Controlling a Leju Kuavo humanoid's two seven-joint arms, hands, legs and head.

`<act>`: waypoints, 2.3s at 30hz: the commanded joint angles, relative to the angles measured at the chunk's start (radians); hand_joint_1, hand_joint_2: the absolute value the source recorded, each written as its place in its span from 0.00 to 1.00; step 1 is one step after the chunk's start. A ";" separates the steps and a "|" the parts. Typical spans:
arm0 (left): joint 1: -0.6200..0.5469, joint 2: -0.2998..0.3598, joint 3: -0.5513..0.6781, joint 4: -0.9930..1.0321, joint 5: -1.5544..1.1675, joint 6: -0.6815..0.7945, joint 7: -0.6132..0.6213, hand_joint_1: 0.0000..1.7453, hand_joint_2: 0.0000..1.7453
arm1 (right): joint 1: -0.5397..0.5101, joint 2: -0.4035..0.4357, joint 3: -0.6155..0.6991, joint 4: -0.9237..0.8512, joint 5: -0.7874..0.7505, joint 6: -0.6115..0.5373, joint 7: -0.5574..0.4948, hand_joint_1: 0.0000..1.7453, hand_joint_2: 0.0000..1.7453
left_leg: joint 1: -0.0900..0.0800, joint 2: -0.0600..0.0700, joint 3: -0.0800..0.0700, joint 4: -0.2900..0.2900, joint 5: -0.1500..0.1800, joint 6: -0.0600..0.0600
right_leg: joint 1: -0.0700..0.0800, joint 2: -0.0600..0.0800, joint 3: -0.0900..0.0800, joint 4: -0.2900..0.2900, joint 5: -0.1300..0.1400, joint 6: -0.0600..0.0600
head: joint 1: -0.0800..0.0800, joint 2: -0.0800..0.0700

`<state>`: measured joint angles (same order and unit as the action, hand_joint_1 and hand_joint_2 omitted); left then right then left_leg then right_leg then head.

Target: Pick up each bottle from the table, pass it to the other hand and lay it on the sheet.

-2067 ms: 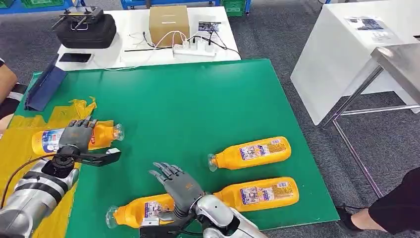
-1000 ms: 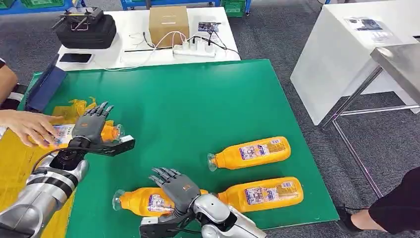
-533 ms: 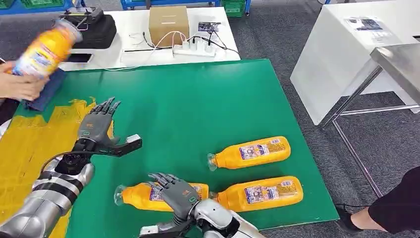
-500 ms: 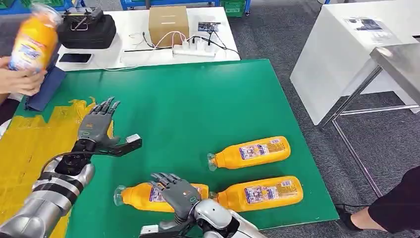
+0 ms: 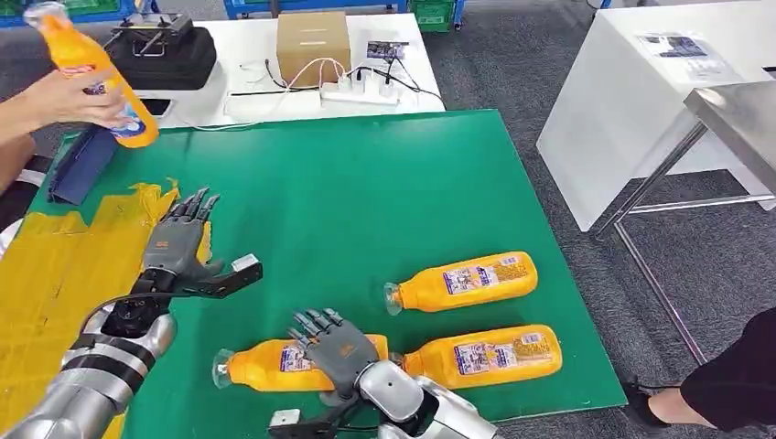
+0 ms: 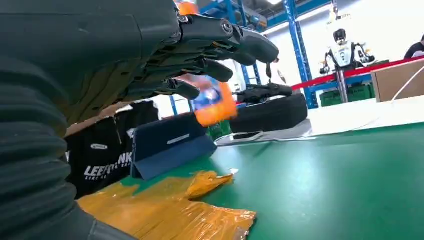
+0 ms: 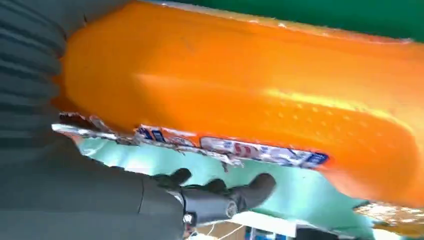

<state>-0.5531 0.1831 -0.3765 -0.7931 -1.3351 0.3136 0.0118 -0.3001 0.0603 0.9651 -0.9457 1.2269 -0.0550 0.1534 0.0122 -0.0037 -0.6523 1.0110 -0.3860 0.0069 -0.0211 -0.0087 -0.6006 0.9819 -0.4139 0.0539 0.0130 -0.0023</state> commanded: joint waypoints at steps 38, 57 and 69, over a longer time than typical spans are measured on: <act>-0.004 -0.093 -0.028 -0.127 0.161 0.014 -0.102 0.00 1.00 | -0.083 0.042 -0.305 0.376 -0.121 0.036 0.007 1.00 1.00 | 0.001 -0.004 0.010 -0.001 0.002 0.000 | 0.001 -0.004 0.000 -0.002 0.000 -0.004 | 0.000 0.000; 0.110 -0.095 -0.014 -0.386 0.428 0.010 -0.198 0.00 1.00 | -0.022 0.058 -0.519 0.259 -0.395 -0.127 -0.144 1.00 1.00 | 0.001 -0.001 0.016 -0.001 0.004 0.000 | 0.001 0.000 0.004 -0.003 0.002 -0.005 | 0.000 0.000; 0.217 -0.160 0.146 -0.543 1.111 -0.375 -0.266 0.00 1.00 | 0.167 0.100 -0.620 -0.139 -0.582 -0.385 -0.463 1.00 1.00 | 0.000 0.001 0.002 0.000 0.004 0.000 | 0.001 0.002 0.002 0.000 0.005 0.001 | 0.000 0.000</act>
<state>-0.3503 0.0664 -0.3151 -1.2956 -0.3794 0.0312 -0.2388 -0.2011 0.1465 0.4055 -0.9290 0.6939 -0.3781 -0.2171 0.0122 -0.0033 -0.6514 1.0108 -0.3802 0.0068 -0.0208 -0.0072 -0.6001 0.9814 -0.4065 0.0567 0.0126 -0.0023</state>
